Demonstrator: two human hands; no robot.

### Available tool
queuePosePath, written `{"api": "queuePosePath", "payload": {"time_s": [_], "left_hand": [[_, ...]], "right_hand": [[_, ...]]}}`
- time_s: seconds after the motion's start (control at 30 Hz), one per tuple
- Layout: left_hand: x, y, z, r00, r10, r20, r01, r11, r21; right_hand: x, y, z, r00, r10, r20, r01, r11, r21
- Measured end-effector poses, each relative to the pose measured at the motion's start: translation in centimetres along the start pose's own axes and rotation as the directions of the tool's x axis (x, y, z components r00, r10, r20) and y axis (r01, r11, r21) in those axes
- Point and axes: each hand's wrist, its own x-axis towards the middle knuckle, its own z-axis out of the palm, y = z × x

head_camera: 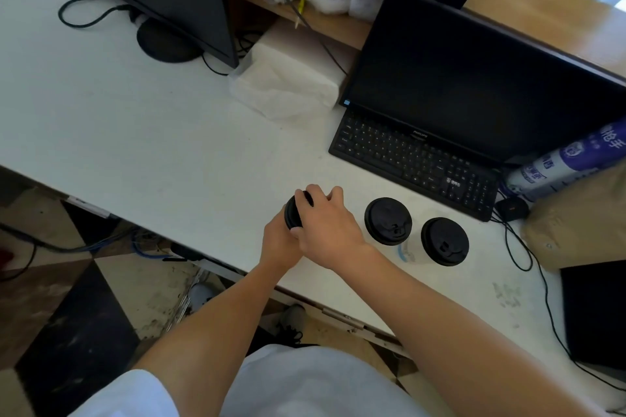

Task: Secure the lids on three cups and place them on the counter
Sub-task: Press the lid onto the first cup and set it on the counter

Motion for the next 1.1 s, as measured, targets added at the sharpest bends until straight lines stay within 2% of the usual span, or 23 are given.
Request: {"api": "queuePosePath", "payload": {"time_s": [0.13,0.23,0.37,0.47,0.63,0.73,0.8,0.83,0.9,0.97,1.03,1.1], "left_hand": [[0.2,-0.1,0.0,0.999,0.026,0.02,-0.027,0.997,0.071],[0.0,0.0,0.0,0.999,0.046,0.014,-0.048,0.992,0.12],[-0.4,0.2,-0.2,1.0,0.002,0.026,-0.002,1.0,0.007],[-0.4,0.0,-0.3,0.999,-0.009,0.032,0.01,1.0,-0.023],[-0.4,-0.4,-0.2,1.0,-0.019,0.019,0.02,0.997,-0.069],[-0.1,-0.2,-0.3,0.999,0.01,0.039,-0.011,1.0,0.013],[-0.2,-0.1,0.0,0.998,0.048,0.038,-0.051,0.996,0.079],[-0.2,-0.2,0.2,0.998,0.064,0.031,-0.066,0.995,0.074],[-0.3,-0.4,0.5,0.996,0.08,0.039,-0.084,0.992,0.089],[-0.3,-0.7,0.5,0.995,0.083,0.061,-0.091,0.988,0.128],[-0.3,-0.9,0.3,0.992,0.111,0.061,-0.119,0.983,0.138],[-0.4,-1.0,0.0,0.989,0.133,0.062,-0.139,0.985,0.101]], "right_hand": [[-0.1,-1.2,0.7,0.991,0.121,-0.059,-0.123,0.992,-0.027],[0.2,-1.6,0.7,0.979,0.19,-0.073,-0.187,0.981,0.047],[-0.2,-0.2,0.0,0.997,0.08,0.008,-0.081,0.991,0.102],[-0.5,0.4,0.0,1.0,0.019,-0.01,-0.019,0.996,0.089],[-0.9,-0.3,1.0,0.991,0.086,-0.099,-0.077,0.993,0.091],[-0.7,-0.8,1.5,0.971,0.186,-0.15,-0.156,0.97,0.187],[-0.5,-0.5,2.1,0.946,0.293,-0.136,-0.224,0.899,0.376],[-0.5,-0.3,2.4,0.94,0.329,-0.087,-0.232,0.807,0.543],[-1.0,0.3,3.0,0.944,0.329,0.037,-0.215,0.524,0.824],[-1.4,1.1,3.6,0.945,0.302,0.123,-0.229,0.346,0.91],[-1.3,1.6,4.1,0.944,0.294,0.149,-0.237,0.292,0.927],[-0.9,1.9,4.5,0.947,0.296,0.128,-0.219,0.3,0.928]]}}
